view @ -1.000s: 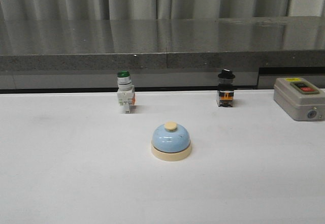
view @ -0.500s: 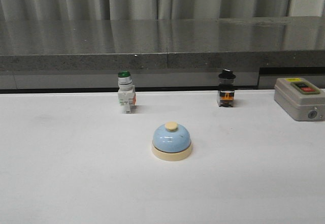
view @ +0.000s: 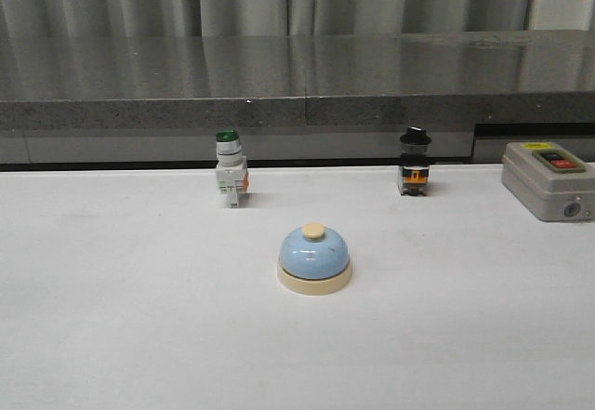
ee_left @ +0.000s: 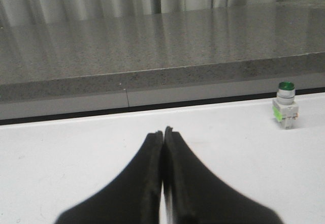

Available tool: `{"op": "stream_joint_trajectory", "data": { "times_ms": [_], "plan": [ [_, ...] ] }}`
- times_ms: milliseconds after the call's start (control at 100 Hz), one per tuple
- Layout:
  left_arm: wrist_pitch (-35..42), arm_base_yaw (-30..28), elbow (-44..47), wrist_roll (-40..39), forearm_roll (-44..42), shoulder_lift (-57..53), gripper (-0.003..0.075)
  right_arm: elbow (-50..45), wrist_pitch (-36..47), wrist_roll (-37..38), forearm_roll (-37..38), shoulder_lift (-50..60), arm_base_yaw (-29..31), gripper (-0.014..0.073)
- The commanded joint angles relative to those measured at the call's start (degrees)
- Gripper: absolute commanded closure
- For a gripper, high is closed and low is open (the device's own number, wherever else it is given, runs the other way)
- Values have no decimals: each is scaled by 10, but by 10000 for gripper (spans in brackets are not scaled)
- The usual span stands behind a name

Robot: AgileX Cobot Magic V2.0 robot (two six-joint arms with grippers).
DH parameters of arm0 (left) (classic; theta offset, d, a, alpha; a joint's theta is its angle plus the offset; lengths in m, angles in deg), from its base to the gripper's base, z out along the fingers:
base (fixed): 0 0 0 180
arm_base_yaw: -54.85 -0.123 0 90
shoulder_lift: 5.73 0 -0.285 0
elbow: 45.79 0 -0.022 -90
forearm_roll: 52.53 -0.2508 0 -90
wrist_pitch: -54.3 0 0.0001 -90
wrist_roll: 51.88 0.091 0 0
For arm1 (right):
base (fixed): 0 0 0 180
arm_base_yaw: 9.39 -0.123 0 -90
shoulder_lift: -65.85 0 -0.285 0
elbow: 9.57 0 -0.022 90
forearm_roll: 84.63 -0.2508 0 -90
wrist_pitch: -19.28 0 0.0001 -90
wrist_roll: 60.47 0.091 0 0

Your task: Place and press bell with both arms

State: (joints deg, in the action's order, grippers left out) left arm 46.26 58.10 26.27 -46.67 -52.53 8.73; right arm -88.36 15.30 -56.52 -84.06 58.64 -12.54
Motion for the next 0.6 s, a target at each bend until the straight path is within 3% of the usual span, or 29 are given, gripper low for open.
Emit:
{"op": "stream_joint_trajectory", "data": {
  "times_ms": [0, 250, 590],
  "plan": [
    [75, -9, 18, -7, 0, -26, 740, 9, 50, -2, 2, 11, 4, 654],
    [113, -10, 76, -7, 0, -87, 740, 9, 50, -2, 2, 11, 4, 654],
    [109, -10, 76, -7, 0, -87, 740, 9, 50, -2, 2, 11, 4, 654]
  ]
}}
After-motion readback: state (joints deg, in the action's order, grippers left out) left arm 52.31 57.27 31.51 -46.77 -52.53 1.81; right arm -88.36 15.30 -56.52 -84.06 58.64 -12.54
